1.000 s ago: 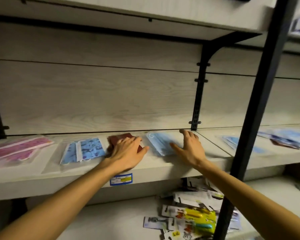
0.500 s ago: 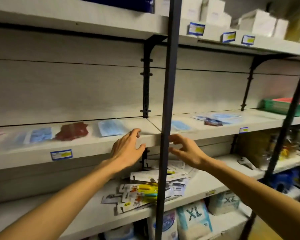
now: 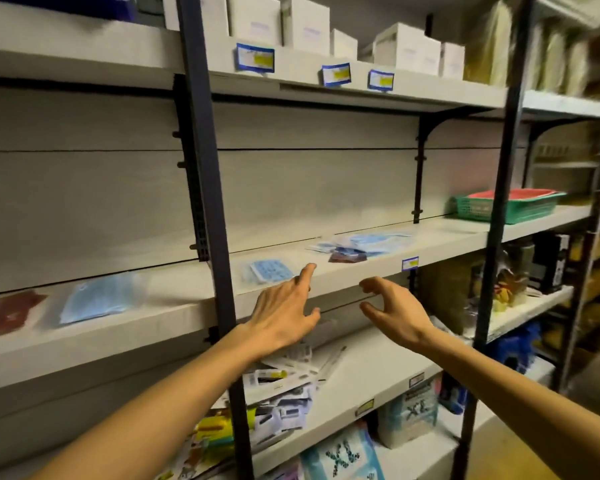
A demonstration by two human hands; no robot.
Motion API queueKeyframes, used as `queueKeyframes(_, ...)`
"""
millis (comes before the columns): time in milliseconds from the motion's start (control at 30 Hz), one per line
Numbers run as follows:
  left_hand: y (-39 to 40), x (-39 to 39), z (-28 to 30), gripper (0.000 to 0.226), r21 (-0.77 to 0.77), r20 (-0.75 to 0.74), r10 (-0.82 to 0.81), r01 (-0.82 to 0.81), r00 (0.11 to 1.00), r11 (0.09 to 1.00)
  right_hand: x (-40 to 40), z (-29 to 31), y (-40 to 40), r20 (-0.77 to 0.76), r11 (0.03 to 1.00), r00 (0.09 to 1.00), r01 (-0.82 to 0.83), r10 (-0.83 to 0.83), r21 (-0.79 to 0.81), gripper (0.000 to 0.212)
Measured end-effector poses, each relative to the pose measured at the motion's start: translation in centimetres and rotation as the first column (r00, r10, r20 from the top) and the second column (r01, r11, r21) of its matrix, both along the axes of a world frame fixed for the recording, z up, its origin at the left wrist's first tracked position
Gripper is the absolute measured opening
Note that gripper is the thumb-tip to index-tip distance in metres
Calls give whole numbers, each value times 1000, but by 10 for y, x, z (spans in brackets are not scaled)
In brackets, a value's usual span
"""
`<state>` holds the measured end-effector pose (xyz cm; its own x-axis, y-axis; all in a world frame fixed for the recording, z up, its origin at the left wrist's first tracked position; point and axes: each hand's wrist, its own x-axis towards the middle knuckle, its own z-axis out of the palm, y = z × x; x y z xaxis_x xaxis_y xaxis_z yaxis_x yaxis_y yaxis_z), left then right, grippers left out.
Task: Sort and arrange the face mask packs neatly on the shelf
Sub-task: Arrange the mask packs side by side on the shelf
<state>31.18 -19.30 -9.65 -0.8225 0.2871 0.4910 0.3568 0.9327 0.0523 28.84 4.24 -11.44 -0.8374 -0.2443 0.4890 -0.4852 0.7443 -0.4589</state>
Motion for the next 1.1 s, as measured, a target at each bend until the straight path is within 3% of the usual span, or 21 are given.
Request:
queueKeyframes(200, 52, -103, 11, 61, -72, -16, -72, 71, 997, 995, -97, 16, 51, -1, 993, 996, 87, -87, 83, 46)
queueKeyframes(367, 66, -189, 43, 42, -174, 24, -3, 7, 1000, 985, -196, 56, 87, 174, 989, 974, 133, -142, 66, 54)
queueKeyframes(667, 105, -292, 55, 47, -126, 73, 50, -41, 996, 991, -331, 48, 142, 232, 968, 944, 248, -233, -40, 55)
queueKeyframes(833, 135, -345, 50, 48, -110, 98, 118, -107, 988, 988, -396, 46, 161, 225, 977, 957, 204, -185, -64, 52)
queueKeyframes(1000, 150, -393, 41, 62, -151, 217, 225, -195, 950, 969, -463, 54, 173, 329, 980, 944, 98, -37, -170, 54)
queueKeyframes(1100, 151, -415, 38, 57, -188, 299, 288, -240, 910, 952, -493, 55, 181, 316, 996, 949, 43, -16, -78, 69)
